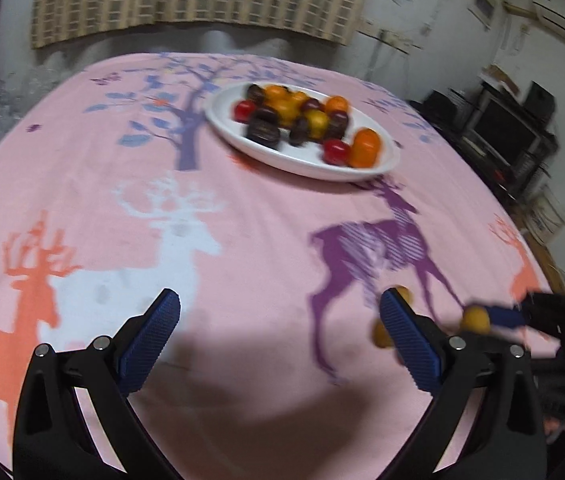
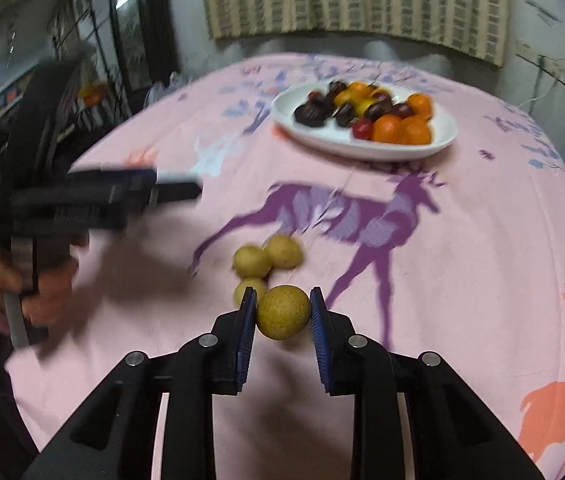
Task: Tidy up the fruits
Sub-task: 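Grasp a yellow longan with the right tool while the left tool grasps another longan, then carry the longan in the left tool while the right tool carries its longan onto the plate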
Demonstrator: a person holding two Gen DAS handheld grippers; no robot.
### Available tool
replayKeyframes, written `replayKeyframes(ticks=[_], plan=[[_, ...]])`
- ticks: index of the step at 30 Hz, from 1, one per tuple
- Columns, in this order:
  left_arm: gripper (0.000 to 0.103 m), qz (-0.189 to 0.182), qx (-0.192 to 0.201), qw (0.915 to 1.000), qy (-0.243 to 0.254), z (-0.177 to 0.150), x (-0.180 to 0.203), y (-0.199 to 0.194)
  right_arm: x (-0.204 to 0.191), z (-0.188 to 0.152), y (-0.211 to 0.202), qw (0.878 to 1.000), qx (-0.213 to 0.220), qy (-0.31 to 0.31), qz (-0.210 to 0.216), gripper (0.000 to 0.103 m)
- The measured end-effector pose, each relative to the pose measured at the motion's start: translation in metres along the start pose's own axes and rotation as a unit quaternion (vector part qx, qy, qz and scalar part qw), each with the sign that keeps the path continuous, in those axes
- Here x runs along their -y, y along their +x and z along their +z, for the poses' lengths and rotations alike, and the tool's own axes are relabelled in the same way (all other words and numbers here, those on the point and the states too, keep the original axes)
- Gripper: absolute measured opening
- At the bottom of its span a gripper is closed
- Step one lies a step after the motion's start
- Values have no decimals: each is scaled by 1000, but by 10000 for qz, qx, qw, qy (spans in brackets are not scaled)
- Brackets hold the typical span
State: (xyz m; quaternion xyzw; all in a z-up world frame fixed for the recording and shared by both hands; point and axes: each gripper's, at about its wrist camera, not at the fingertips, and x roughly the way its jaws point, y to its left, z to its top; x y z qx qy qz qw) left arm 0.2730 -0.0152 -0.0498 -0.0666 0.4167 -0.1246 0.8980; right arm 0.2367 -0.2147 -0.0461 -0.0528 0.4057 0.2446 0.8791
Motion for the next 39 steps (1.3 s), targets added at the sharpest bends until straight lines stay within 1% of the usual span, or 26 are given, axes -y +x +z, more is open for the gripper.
replayKeyframes(ticks=[1, 2, 3, 4, 5, 7, 9, 11, 12, 13, 16, 17, 21, 22, 24, 29, 32, 35, 36, 39], plan=[[97, -175, -94, 9998, 50, -2, 9, 4, 6, 0, -1, 9999, 20, 104, -70, 27], [87, -271, -170, 9995, 87, -3, 16, 7, 12, 1, -1, 9996, 15, 228, -145, 27], [70, -441, -306, 9984, 152, -5, 27, 12, 16, 1, 0, 9994, 0, 301, -172, 27], [65, -499, -389, 9978, 218, -6, 35, 16, 20, 1, 0, 9990, -22, 395, -190, 27], [63, -504, -459, 9972, 322, -7, 44, 20, 23, 1, 1, 9988, -38, 450, -194, 27], [61, -462, -477, 9969, 422, -10, 54, 24, 25, 1, 1, 9986, -38, 481, -200, 27], [52, -484, -528, 9963, 479, -12, 61, 27, 25, 2, 0, 9987, -12, 472, -198, 27], [49, -495, -582, 9961, 435, -12, 64, 30, 25, 2, -3, 9988, 38, 451, -181, 27], [42, -499, -617, 9959, 424, -12, 63, 31, 25, 2, -3, 9988, 58, 447, -183, 28], [39, -498, -660, 9957, 412, -13, 64, 34, 25, 3, -4, 9988, 76, 450, -189, 28], [35, -552, -717, 9955, 288, -11, 61, 36, 25, 3, -5, 9986, 103, 472, -194, 28], [31, -585, -727, 9953, 272, -11, 61, 36, 25, 3, -5, 9986, 104, 475, -198, 28], [30, -529, -716, 9957, 238, -13, 62, 34, 26, 3, -4, 9986, 74, 491, -178, 28], [27, -516, -712, 9959, 217, -14, 61, 33, 26, 3, -3, 9986, 64, 497, -174, 28], [26, -555, -711, 9958, 125, -15, 57, 28, 26, 3, -2, 9986, 68, 502, -153, 28], [26, -587, -413, 9974, 112, -15, 44, 2, 27, 3, 1, 9987, 136, 493, -33, 27], [26, -606, -304, 9976, 139, -6, 33, -11, 29, 7, 2, 9980, 264, 554, 127, 28], [26, -664, -254, 9973, 190, 22, 20, -18, 33, 28, 2, 9962, 471, 703, 199, 27], [26, -645, -165, 9975, 227, 38, 17, -19, 34, 37, 2, 9955, 556, 739, 191, 27], [26, -480, 184, 9976, 472, 90, 17, -11, 43, 80, 10, 9925, 881, 847, -56, 27]])
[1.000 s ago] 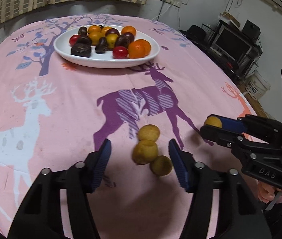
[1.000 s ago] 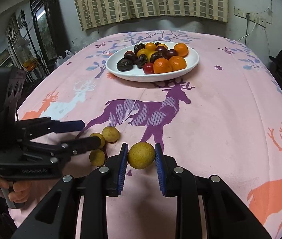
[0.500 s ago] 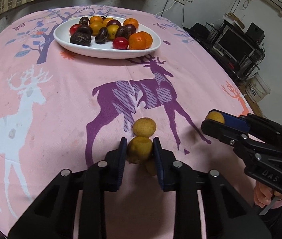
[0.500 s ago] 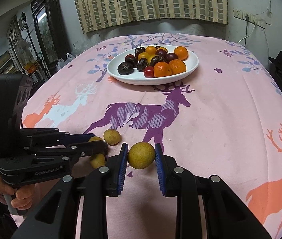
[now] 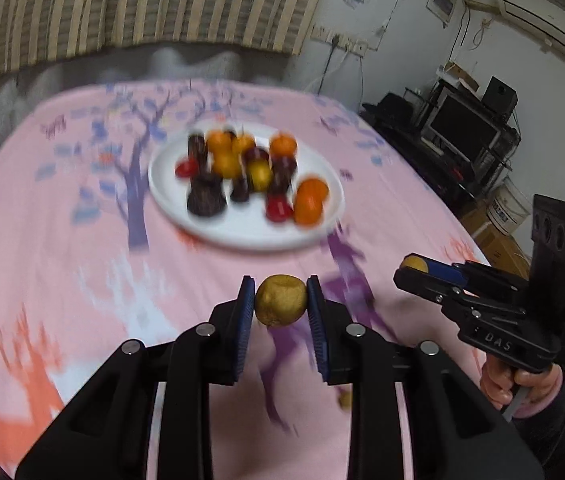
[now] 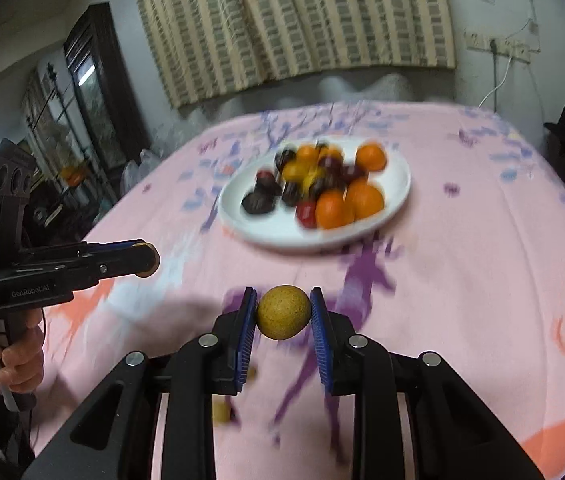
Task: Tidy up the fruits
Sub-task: 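Carry the longan in the left tool while the right tool carries its longan onto the plate, then grasp the last yellow longan with the left tool while the right tool grasps another longan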
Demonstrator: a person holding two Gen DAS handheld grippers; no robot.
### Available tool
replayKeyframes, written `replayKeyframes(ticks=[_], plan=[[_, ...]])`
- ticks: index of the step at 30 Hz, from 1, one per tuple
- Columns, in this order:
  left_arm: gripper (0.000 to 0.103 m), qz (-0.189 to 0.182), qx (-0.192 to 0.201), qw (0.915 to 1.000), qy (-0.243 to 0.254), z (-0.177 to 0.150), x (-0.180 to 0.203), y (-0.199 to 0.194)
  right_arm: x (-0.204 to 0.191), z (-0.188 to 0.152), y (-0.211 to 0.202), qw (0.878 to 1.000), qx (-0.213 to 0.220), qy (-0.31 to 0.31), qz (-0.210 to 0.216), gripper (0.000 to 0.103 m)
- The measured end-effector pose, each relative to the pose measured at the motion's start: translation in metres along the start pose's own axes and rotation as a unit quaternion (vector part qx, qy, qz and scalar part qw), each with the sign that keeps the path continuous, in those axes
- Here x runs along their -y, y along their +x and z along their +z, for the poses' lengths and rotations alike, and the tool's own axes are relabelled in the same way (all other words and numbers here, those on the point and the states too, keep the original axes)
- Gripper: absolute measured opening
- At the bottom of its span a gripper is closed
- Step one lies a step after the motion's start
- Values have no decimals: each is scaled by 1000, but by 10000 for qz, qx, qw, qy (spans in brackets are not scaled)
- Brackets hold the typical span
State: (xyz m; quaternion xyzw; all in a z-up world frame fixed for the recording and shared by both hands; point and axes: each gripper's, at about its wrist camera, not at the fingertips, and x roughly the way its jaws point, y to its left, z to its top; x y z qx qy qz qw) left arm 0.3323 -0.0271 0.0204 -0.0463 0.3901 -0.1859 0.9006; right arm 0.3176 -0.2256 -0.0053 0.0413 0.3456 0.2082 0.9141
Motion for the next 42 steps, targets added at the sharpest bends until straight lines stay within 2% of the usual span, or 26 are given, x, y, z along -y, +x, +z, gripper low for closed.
replayKeyframes(ticks=[3, 8, 10, 11, 12, 14, 16, 19, 21, 23, 25, 28, 31, 32, 34, 36, 37, 40, 42], plan=[[26, 191, 111, 9996, 167, 46, -5, 30, 7, 38, 36, 9997, 152, 46, -190, 27], [26, 381, -66, 9992, 88, 96, -24, 104, 27, 71, 106, 9996, -70, 278, -44, 29], [26, 470, -170, 9987, 113, 103, -29, 123, 30, 75, 120, 9996, -99, 261, -70, 50], [38, 669, -202, 9975, 55, 105, -32, 127, 28, 75, 120, 9995, -97, 233, -196, 70], [68, 803, -206, 9966, -2, 105, -34, 125, 25, 73, 117, 9996, -87, 211, -193, 72], [99, 920, 68, 9957, -91, 99, -37, 103, 18, 65, 100, 9999, -65, 98, -70, 72], [98, 993, 377, 9943, -81, 83, -38, 73, 8, 47, 77, 9999, -122, -52, 13, 73], [98, 1022, 255, 9944, -77, 60, -40, 44, -5, 19, 56, 9990, -395, -131, 149, 76], [98, 1414, 165, 9897, -114, 39, -39, 25, -16, -3, 47, 9969, -691, -255, 273, 78], [98, 1798, 50, 9835, -168, 14, -38, 7, -32, -24, 42, 9934, -989, -551, 203, 78], [98, 1820, 67, 9826, -357, -8, -38, -10, -44, -42, 35, 9909, -1044, -851, 45, 78], [99, 1589, 234, 9840, -776, -44, -41, -30, -59, -70, 32, 9854, -1249, -1157, 36, 78], [99, 1378, 461, 9840, -1030, -69, -49, -31, -64, -84, 35, 9806, -1500, -1259, 89, 74], [99, 1486, 233, 9823, -1114, -71, -52, -26, -66, -87, 35, 9799, -1510, -1298, 85, 71], [99, 1316, 215, 9841, -1171, -68, -55, -21, -67, -88, 36, 9790, -1526, -1348, 43, 69], [99, 1344, 259, 9808, -1385, -70, -61, -21, -67, -90, 35, 9783, -1570, -1350, 50, 58], [99, 1325, 254, 9803, -1441, -71, -62, -20, -67, -90, 34, 9786, -1548, -1358, 18, 56], [99, 1331, 200, 9810, -1398, -73, -60, -17, -67, -91, 34, 9783, -1502, -1423, -108, 45], [99, 1384, 177, 9810, -1349, -75, -58, -15, -66, -90, 32, 9783, -1502, -1422, -120, 22]])
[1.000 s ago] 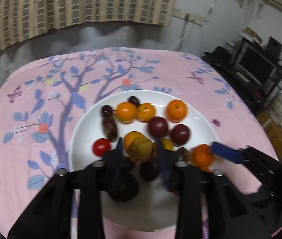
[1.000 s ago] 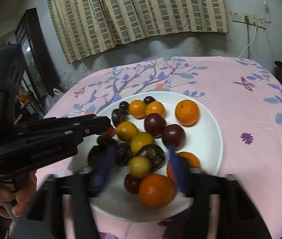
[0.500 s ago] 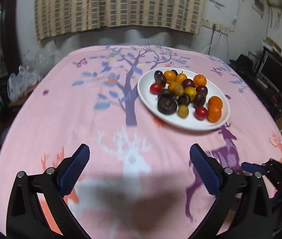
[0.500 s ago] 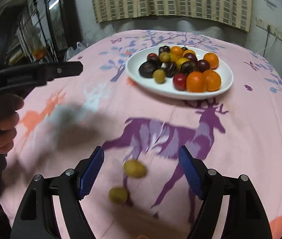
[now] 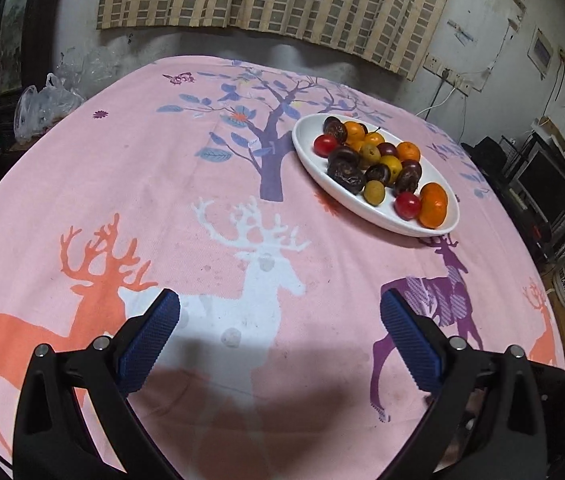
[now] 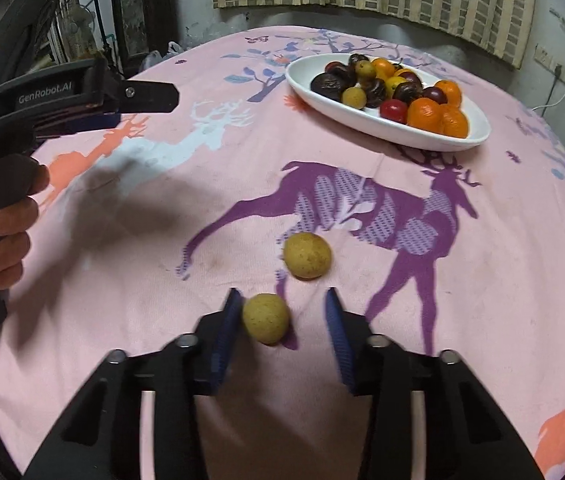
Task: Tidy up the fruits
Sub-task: 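Grasp the last yellow longan with the left tool while the right tool grasps another longan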
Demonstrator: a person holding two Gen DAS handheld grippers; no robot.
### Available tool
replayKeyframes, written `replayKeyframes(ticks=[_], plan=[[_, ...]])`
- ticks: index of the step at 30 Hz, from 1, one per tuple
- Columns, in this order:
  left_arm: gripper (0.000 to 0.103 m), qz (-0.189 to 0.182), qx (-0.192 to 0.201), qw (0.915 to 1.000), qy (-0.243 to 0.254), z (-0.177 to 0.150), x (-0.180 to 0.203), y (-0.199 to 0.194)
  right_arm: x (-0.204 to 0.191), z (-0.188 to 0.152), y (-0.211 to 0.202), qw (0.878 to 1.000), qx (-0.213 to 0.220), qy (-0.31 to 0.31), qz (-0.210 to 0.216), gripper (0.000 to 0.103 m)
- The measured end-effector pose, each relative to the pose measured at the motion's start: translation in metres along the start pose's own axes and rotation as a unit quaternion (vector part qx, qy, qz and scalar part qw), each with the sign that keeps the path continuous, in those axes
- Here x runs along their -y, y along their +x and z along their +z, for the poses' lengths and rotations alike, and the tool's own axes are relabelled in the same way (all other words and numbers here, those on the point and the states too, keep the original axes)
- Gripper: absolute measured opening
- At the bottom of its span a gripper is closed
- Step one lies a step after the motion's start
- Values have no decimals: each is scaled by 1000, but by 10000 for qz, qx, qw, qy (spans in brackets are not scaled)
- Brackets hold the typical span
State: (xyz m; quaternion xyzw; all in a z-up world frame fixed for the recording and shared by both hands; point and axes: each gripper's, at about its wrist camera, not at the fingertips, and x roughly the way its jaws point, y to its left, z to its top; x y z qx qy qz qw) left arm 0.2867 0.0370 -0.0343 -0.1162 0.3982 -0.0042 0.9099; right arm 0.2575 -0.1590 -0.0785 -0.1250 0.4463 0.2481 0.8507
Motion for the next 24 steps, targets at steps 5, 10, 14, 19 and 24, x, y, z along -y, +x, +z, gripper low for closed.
replayKeyframes(ticks=[5, 10, 14, 19, 24], plan=[[98, 5, -4, 9996, 280, -6, 12, 4, 27, 1, -24, 9972, 474, 570, -102, 22], [91, -744, -41, 9888, 1293, -25, 65, 0, 62, 0, -47, 9885, 849, 1241, -168, 22], [66, -1051, -299, 9745, 1958, -39, 105, 13, 73, -3, -55, 9845, 1000, 1433, -142, 22], [57, -1176, -475, 9669, 2214, -47, 131, 27, 75, -3, -59, 9838, 1036, 1457, -103, 22], [43, -1149, -675, 9630, 2344, -54, 142, 41, 75, -2, -59, 9837, 1048, 1455, -96, 22]])
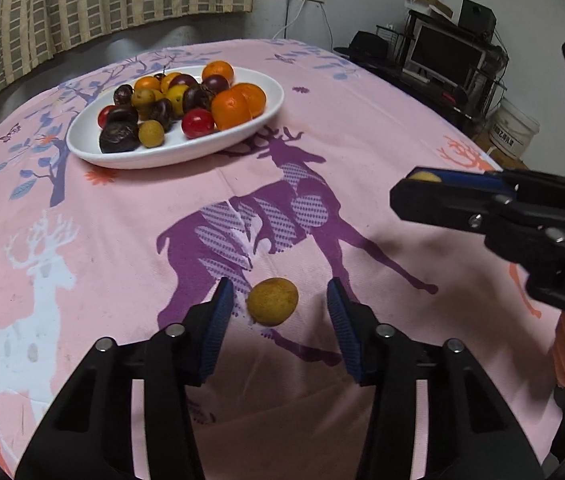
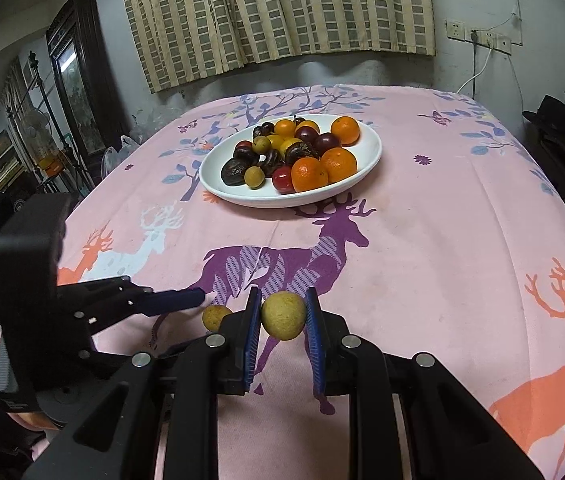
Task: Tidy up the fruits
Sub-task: 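Grasp the last yellow longan with the left tool while the right tool grasps another longan, then carry the longan in the left tool while the right tool carries its longan onto the plate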
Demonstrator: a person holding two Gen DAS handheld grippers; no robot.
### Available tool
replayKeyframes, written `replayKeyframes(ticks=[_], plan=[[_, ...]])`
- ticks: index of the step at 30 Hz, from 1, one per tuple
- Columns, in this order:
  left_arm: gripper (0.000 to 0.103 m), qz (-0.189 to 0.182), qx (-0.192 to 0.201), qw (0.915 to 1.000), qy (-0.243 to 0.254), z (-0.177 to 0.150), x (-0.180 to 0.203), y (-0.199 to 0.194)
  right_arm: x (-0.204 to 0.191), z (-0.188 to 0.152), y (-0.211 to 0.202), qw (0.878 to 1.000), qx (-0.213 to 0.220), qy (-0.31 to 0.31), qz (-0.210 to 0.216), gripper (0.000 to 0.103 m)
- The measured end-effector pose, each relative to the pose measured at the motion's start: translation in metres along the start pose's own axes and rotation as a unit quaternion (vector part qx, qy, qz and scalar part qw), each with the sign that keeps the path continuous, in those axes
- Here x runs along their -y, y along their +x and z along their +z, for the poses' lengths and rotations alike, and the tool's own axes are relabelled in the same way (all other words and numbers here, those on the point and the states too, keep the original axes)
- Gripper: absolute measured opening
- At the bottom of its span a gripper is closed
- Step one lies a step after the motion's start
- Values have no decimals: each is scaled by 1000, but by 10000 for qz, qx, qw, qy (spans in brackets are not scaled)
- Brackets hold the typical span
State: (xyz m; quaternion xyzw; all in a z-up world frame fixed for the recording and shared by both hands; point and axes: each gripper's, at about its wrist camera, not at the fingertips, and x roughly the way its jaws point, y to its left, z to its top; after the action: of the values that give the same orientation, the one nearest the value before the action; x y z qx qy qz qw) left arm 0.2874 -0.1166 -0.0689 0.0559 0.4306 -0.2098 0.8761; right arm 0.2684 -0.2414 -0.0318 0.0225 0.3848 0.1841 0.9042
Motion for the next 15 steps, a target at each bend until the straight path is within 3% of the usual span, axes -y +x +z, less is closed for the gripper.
replayKeyframes(ticks=[5, 12, 15], plan=[[27, 183, -110, 9998, 32, -4, -1, 8, -1, 0, 0, 10000, -4, 8, -14, 22], [26, -61, 38, 9992, -384, 0, -27, -17, 1, 0, 9, 9997, -49, 37, 223, 22], [26, 125, 150, 9991, -365, 24, -46, -30, 5, 19, 11, 9991, 71, 180, 366, 22]])
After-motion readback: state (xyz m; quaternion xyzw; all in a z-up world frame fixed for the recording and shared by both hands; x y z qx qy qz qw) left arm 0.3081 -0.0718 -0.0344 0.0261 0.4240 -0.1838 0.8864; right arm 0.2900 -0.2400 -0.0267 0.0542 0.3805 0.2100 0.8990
